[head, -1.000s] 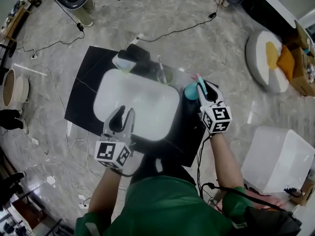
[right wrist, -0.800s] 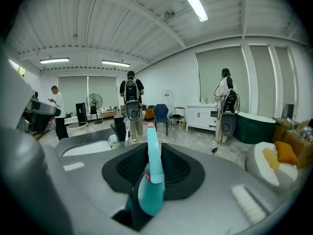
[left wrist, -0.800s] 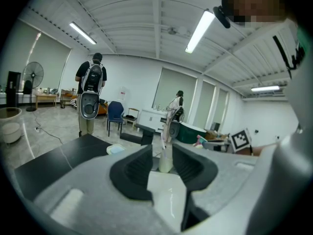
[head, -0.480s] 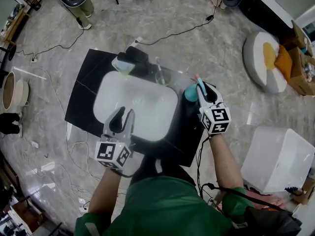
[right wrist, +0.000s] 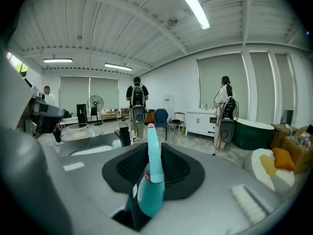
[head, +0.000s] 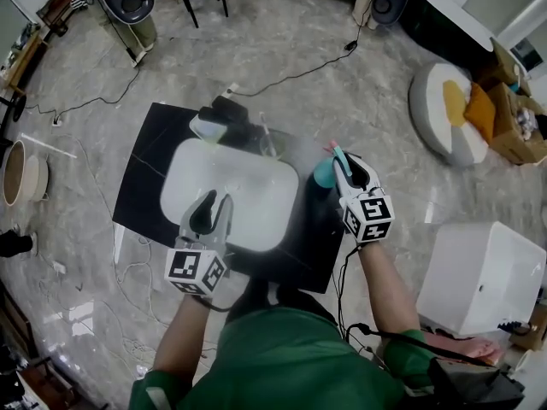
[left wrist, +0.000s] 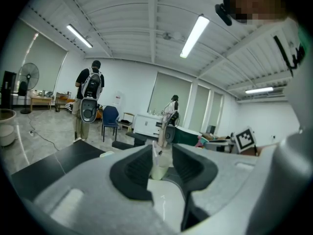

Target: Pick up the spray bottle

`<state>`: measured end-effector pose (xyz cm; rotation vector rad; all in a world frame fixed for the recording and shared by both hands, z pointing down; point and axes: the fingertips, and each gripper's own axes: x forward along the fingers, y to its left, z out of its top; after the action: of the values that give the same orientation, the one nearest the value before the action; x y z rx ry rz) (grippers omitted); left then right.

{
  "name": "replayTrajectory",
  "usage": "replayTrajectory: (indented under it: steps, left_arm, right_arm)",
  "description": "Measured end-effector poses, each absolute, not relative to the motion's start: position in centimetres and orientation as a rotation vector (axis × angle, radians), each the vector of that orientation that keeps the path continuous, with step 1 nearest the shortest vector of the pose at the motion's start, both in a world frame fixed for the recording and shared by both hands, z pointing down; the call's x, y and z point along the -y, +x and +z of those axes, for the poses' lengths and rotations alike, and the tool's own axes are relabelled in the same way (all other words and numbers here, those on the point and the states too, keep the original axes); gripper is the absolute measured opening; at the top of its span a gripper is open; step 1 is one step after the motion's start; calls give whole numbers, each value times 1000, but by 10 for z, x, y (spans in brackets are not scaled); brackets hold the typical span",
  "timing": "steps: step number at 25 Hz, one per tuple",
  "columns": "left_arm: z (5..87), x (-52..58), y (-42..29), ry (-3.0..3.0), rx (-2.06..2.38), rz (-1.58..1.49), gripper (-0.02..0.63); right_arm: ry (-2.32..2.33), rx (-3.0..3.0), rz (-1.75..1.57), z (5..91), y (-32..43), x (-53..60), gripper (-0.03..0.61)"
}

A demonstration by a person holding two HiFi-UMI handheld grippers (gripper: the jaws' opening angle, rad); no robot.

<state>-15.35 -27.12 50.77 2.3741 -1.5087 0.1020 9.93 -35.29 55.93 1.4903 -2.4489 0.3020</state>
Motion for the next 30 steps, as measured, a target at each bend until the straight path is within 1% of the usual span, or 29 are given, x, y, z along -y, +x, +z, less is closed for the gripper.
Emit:
replayTrajectory:
  steps: [20, 26, 30]
  left_arm:
    - [457, 246, -123, 2484, 1480, 38, 126]
    - [436, 240, -142, 2510, 1470, 20, 126]
    - [432, 243, -129, 2526, 1476, 2, 124]
  right_arm:
    - [1541, 2517, 251, 482, 113, 305, 83]
    - [1554, 2501, 241, 457, 95, 290, 83]
    - [1559, 2498, 234, 451, 112, 287, 82]
